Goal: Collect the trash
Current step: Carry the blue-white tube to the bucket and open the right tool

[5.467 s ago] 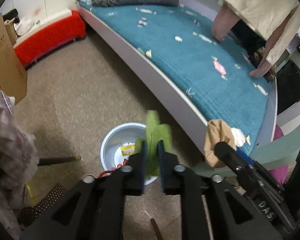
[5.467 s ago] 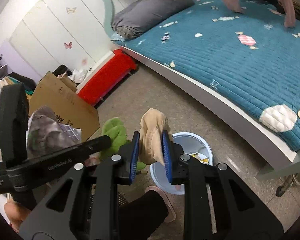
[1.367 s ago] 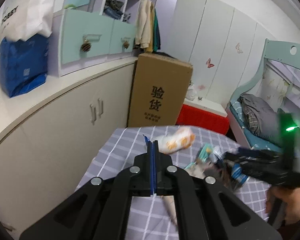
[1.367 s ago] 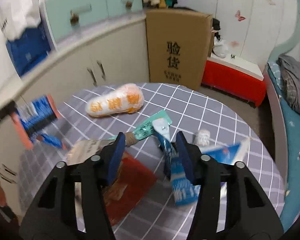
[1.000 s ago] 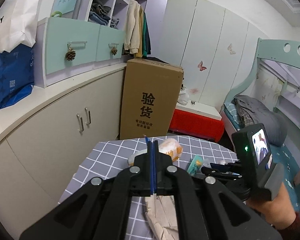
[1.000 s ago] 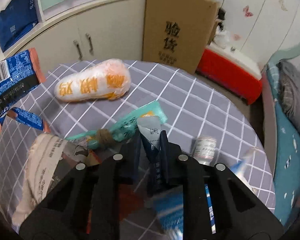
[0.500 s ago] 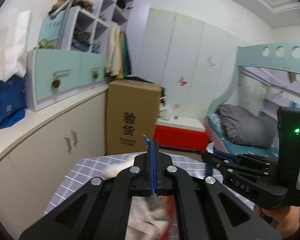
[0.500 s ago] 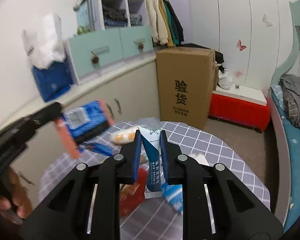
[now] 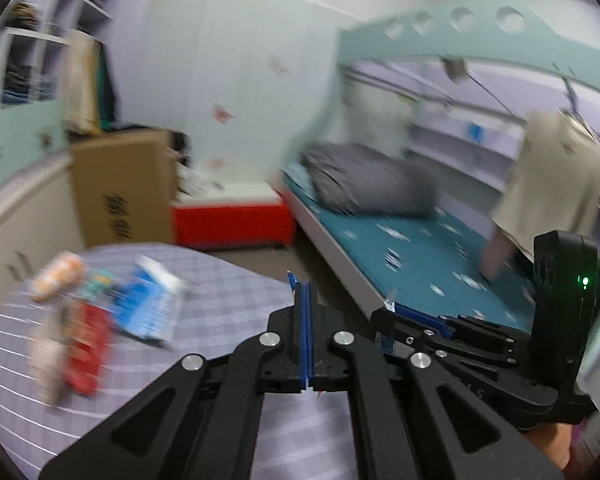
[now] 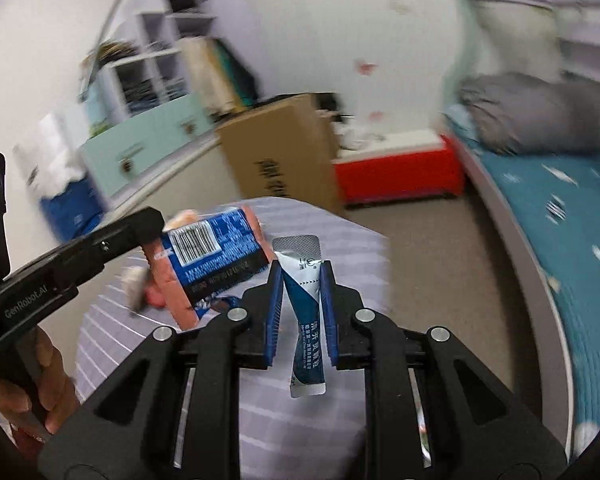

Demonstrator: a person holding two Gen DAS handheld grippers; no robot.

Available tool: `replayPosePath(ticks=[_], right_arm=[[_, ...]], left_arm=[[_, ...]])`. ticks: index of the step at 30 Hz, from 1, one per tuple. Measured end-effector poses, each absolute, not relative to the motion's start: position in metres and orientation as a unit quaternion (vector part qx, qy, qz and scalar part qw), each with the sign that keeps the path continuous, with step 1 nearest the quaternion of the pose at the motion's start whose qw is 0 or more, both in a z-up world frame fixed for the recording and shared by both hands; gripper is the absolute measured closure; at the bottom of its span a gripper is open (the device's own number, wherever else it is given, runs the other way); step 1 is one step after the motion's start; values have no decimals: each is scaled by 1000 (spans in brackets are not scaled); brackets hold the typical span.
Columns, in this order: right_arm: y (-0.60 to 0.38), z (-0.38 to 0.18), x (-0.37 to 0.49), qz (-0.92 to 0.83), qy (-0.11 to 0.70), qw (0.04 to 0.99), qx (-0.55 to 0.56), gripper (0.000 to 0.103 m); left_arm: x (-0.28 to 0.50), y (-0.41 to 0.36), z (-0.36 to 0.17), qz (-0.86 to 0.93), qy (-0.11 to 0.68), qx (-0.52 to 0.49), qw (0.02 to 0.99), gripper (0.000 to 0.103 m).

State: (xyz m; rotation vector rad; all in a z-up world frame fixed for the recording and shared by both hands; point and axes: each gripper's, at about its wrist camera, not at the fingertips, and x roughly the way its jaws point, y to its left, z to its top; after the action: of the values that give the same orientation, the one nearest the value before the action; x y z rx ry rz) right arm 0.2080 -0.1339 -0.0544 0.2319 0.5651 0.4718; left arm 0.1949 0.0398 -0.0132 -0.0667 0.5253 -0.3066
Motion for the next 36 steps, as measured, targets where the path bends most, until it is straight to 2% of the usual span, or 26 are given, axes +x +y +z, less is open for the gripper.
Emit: replayPosePath(ticks=[7, 12, 20, 28, 29, 30, 33, 36], right_arm=[[-252, -140, 180, 135, 311, 916, 214, 84], [-299, -210, 183, 88, 357, 892, 264, 84], [-341, -302, 200, 4, 395, 867, 305, 84], [-361, -347, 205, -36, 401, 853, 333, 84], [-362, -351, 205, -37, 403, 850, 338, 84], [-364, -355, 205, -39, 406, 847, 340, 84], [-368, -365, 205, -44, 411, 842, 345, 84], [-368, -374, 204, -44, 422, 836, 349, 84]], left_arm=[[205, -86, -83, -238, 331, 15, 913, 103], [233, -154, -169, -249, 411, 62, 875, 103], [273, -205, -286, -249, 507, 98, 819, 103], [304, -234, -331, -273, 554, 96, 781, 100], [308, -234, -334, -270, 566, 97, 773, 94], [310, -236, -341, -262, 576, 103, 767, 76], [312, -233, -350, -236, 572, 113, 777, 43], [313, -226, -357, -222, 581, 115, 775, 38]])
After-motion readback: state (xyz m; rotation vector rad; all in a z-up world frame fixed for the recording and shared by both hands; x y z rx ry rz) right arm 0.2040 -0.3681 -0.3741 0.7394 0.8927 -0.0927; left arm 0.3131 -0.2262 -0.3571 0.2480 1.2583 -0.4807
